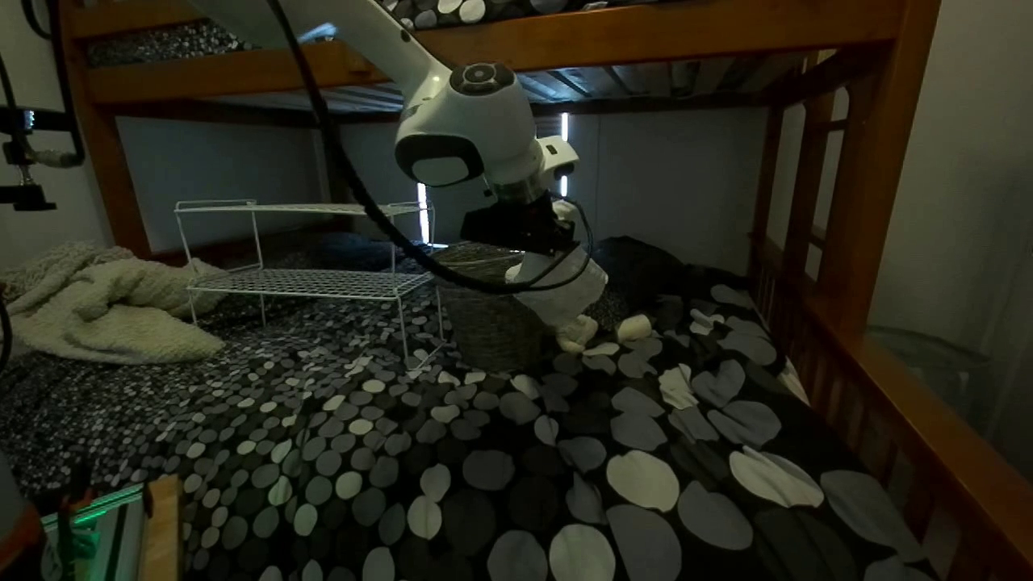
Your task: Put the towel inside the silver bucket
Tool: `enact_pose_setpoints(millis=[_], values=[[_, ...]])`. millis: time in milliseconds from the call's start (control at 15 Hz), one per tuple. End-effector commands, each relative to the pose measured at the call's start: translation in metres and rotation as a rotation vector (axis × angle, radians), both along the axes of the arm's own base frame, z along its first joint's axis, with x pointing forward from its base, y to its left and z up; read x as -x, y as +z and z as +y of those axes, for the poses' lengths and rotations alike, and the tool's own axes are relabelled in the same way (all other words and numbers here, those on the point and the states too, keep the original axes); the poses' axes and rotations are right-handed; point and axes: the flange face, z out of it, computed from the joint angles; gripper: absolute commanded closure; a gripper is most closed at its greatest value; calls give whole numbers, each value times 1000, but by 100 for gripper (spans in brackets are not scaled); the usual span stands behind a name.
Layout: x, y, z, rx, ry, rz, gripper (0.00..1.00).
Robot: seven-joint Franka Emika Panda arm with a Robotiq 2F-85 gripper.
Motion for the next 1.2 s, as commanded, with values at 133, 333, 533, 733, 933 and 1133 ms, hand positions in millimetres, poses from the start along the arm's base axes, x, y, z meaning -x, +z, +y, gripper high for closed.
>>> enact_pose_setpoints(millis=[133,333,533,733,933,1133], values=[[-5,73,27,239,95,-179,96],[-9,105,58,319,179,-257,96],[-13,131,98,331,272,-330,96],[-17,133,140,268,340,-340,96],[-23,114,169,238,412,-312,96],[-32,85,179,227,454,-248,96]])
